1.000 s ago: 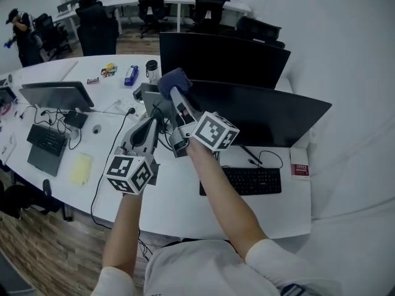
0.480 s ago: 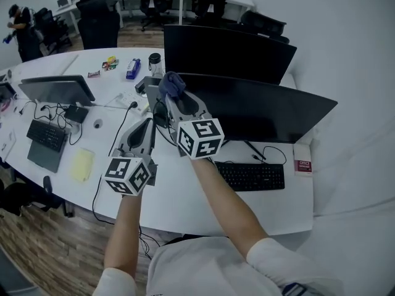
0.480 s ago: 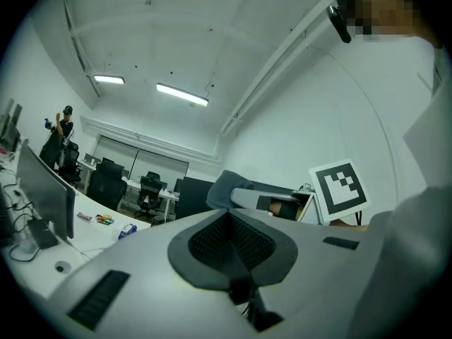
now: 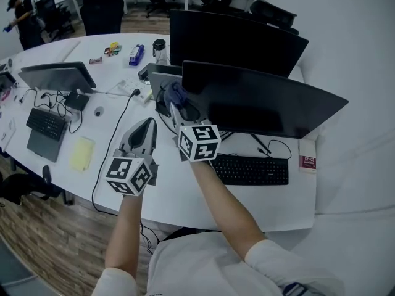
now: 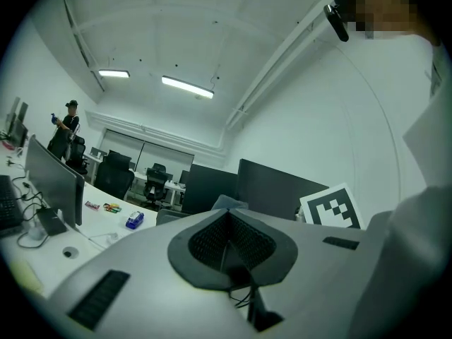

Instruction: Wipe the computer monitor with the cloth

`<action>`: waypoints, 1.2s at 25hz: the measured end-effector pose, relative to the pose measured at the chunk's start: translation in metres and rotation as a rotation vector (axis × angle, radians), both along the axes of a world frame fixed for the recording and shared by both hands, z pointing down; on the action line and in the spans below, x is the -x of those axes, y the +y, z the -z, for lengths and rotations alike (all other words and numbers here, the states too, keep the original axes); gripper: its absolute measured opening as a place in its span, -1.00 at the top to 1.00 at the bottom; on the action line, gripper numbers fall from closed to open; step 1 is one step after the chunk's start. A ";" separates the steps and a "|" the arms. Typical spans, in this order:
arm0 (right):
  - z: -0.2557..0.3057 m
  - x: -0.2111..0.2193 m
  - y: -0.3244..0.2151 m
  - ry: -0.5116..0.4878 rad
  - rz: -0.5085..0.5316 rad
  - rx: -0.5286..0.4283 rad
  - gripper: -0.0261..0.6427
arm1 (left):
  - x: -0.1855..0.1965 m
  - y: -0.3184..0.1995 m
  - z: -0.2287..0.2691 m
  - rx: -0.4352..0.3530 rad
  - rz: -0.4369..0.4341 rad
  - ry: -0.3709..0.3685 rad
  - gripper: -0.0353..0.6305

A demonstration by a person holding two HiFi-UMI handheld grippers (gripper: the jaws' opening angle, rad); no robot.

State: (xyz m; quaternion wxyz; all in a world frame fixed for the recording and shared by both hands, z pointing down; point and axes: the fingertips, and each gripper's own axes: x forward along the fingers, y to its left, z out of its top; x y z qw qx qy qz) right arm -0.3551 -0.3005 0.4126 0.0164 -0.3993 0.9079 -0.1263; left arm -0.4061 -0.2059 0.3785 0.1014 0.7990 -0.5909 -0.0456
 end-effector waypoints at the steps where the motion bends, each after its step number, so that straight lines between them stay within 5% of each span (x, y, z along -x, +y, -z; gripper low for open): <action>1: -0.009 -0.001 0.001 0.000 -0.005 0.017 0.57 | 0.000 0.001 -0.004 0.008 -0.001 -0.002 0.88; 14: -0.130 -0.007 0.010 0.071 -0.034 0.200 0.57 | -0.004 0.011 -0.057 0.095 -0.012 -0.011 0.88; 30: -0.203 -0.007 0.016 0.090 -0.091 0.312 0.57 | -0.012 0.008 -0.123 0.176 -0.055 -0.030 0.88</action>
